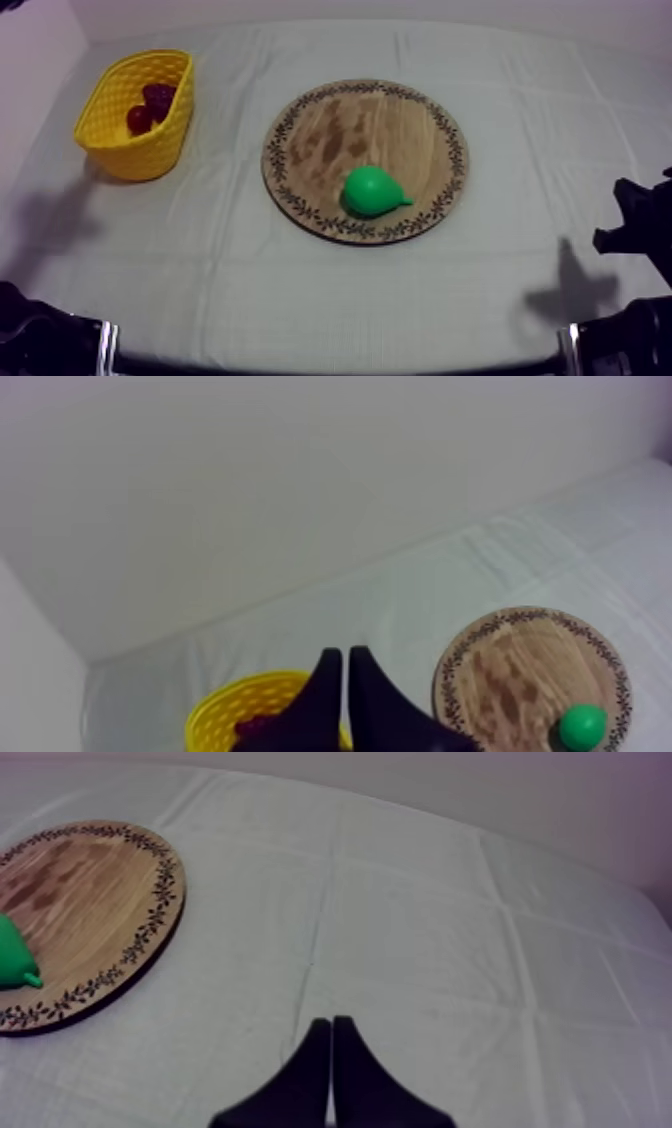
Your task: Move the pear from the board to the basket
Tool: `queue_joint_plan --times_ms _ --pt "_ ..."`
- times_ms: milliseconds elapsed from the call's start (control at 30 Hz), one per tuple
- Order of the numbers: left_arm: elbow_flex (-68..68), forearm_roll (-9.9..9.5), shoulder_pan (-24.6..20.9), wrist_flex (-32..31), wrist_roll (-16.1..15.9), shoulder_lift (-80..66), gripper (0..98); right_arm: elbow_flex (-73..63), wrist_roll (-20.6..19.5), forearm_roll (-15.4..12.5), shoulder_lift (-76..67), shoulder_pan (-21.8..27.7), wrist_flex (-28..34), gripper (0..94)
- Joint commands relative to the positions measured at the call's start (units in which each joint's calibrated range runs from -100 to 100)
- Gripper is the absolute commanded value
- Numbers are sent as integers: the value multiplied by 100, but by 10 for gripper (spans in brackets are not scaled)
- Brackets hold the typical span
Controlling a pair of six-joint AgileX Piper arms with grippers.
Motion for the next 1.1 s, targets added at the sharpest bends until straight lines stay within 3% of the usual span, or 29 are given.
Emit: queue_joint_plan --times_ms 0,200,400,600,1067 --pt "-681 -9 208 196 -49 505 0 5 2 2 -5 -3 -2 5" --pt "-1508 -125 801 669 -218 1318 0 5 0 2 -5 -3 -2 5" --pt "-2023 -318 1407 913 -194 1962 0 5 2 2 -5 -3 -2 5" --pt "-2337 -389 1878 1185 -135 2471 0 5 2 2 -5 -3 -2 5" --pt "-1997 -612 2633 937 -15 3502 0 5 2 2 -5 -3 -2 5"
